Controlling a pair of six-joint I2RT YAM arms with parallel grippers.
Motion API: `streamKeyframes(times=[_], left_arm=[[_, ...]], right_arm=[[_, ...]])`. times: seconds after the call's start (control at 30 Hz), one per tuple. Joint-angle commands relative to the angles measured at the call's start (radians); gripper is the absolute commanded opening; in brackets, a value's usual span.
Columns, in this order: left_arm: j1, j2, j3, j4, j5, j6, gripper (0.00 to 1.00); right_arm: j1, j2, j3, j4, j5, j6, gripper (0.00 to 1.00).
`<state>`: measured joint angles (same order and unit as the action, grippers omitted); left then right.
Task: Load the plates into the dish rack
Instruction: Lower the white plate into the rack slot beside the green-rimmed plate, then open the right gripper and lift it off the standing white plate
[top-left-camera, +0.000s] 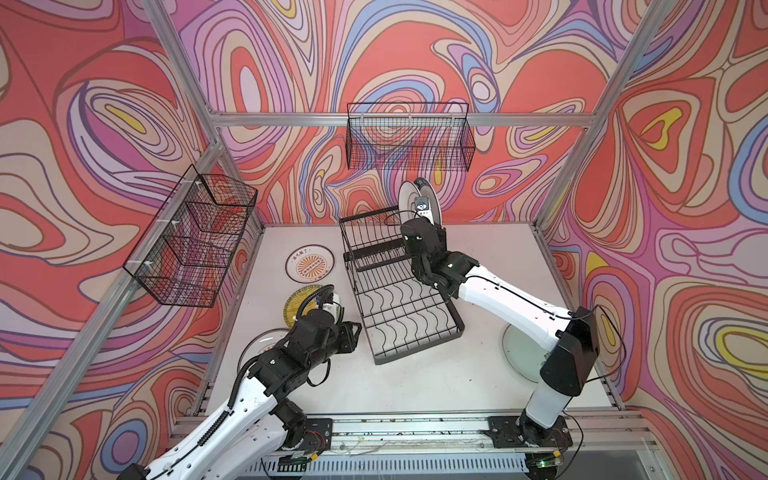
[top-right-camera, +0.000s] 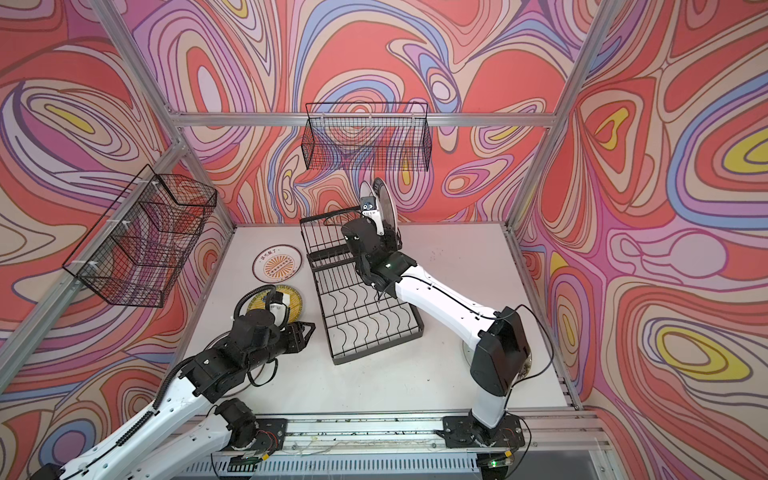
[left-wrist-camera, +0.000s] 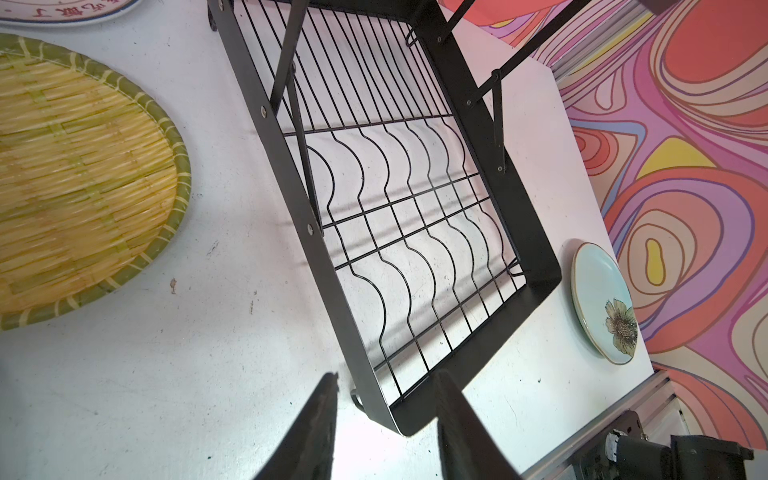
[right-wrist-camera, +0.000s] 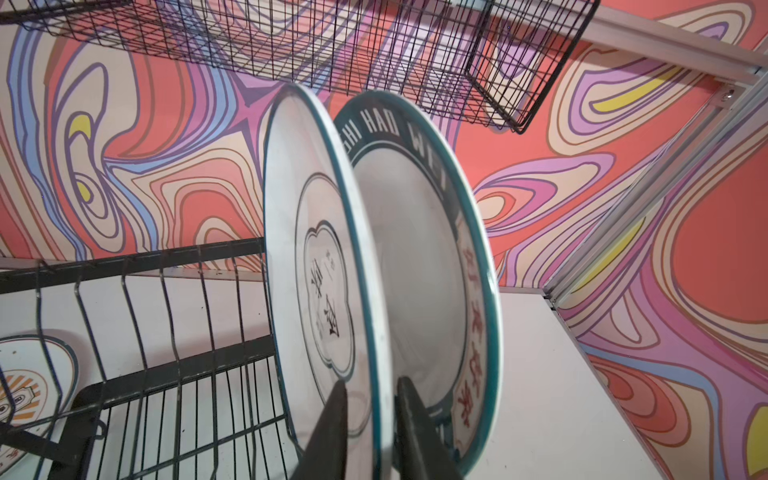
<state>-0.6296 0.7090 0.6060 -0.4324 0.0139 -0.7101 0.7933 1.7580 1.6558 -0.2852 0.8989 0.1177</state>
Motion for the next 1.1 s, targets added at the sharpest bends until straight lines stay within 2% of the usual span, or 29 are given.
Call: streamKeyframes(times=[0.0, 0.2, 0.27, 0.43, 0.53, 0.9, 1.07], left_arm=[[-0.004, -0.012, 0.011, -0.030, -0.015, -0.002, 0.42], [-0.004, -0.012, 0.011, -0.029, -0.016, -0.003, 0.42], [-0.004, -0.012, 0.010, -0.029, -0.015, -0.002, 0.42], [-0.004, -0.011, 0.009, -0.029, -0.016, -0.003, 0.42], [-0.004, -0.011, 0.010, -0.030, -0.016, -0.002, 0.42], [-0.004, 0.001, 0.020, -0.026, -0.017, -0.001, 0.43], [-0.004, 0.015, 0.023, -0.017, -0.011, 0.001, 0.44]], right_arm=[[0.006, 0.008, -0.008, -0.003, 0.008, -0.004, 0.24], [0.006, 0.008, -0.005, 0.006, 0.015, -0.027, 0.26], [0.005, 0.008, -0.004, 0.004, 0.018, -0.029, 0.36], [0.006, -0.005, -0.016, 0.035, 0.014, -0.052, 0.46], [0.006, -0.025, -0.019, 0.053, 0.004, -0.065, 0.48], [0.006, -0.156, -0.102, 0.131, -0.106, -0.076, 0.54], [0.004, -0.214, -0.146, 0.152, -0.205, -0.063, 0.64]])
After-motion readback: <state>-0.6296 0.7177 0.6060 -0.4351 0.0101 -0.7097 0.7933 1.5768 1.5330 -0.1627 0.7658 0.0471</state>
